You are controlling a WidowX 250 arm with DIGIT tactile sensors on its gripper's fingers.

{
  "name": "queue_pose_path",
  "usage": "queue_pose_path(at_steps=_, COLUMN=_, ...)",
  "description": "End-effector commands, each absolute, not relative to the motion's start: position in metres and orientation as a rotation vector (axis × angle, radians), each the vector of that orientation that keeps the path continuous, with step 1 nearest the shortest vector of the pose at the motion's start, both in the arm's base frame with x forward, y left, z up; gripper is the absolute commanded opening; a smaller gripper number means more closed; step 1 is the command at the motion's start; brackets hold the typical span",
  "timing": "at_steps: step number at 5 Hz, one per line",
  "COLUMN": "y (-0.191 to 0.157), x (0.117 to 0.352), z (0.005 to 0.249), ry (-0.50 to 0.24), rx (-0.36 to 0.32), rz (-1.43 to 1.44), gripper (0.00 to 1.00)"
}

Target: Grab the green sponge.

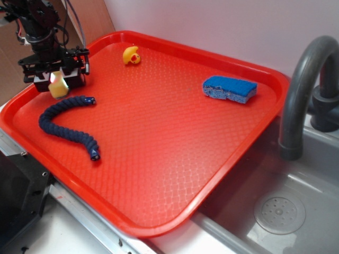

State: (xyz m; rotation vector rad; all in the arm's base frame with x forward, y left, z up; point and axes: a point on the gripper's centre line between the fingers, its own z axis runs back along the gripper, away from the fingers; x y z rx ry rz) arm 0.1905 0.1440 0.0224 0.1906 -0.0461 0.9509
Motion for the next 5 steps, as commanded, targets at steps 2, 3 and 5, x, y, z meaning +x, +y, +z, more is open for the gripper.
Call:
queue_pose_path(at_steps=2, y=0.1, x=0.222, z=0.181, ry=-0.351, rx=0.066, rz=0.828, gripper=0.0)
queue_pose_path(at_steps=3, y=0.069, x=0.222, z=0.222, ry=-0.382, rx=-0.04, rz=0.753, gripper=0.0)
queue_pose_path(at_steps=5, y=0.027, x=0.195, z=0.262, ry=-0.382, rx=-0.13, rz=0.708, gripper=0.0)
